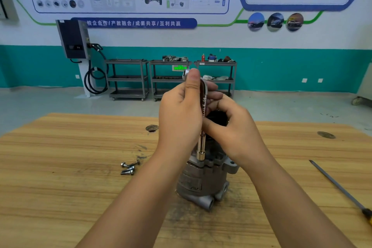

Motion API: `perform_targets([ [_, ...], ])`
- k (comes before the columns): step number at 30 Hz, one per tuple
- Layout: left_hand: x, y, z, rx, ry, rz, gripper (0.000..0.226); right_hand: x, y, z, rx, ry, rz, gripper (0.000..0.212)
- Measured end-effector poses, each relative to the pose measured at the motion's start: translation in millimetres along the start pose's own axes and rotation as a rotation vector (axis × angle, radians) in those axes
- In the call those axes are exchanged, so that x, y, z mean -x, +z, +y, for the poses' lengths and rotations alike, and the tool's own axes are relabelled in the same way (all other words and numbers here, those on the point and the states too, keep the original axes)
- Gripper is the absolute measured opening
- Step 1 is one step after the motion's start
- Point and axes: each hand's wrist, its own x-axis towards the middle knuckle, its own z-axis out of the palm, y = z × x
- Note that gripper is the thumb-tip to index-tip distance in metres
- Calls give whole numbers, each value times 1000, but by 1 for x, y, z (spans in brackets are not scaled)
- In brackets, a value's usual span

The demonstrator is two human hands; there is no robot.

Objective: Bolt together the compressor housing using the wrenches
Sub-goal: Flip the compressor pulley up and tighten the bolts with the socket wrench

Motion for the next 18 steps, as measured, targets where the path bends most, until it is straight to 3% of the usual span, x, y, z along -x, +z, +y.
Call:
perform_targets([
  [8, -5, -2, 17, 272, -257, 47, 47, -2, -2, -2, 10, -46, -38, 22],
  [18, 2, 2, 18, 228, -180, -19, 47, -4, -15, -4, -34, 9, -180, 28],
])
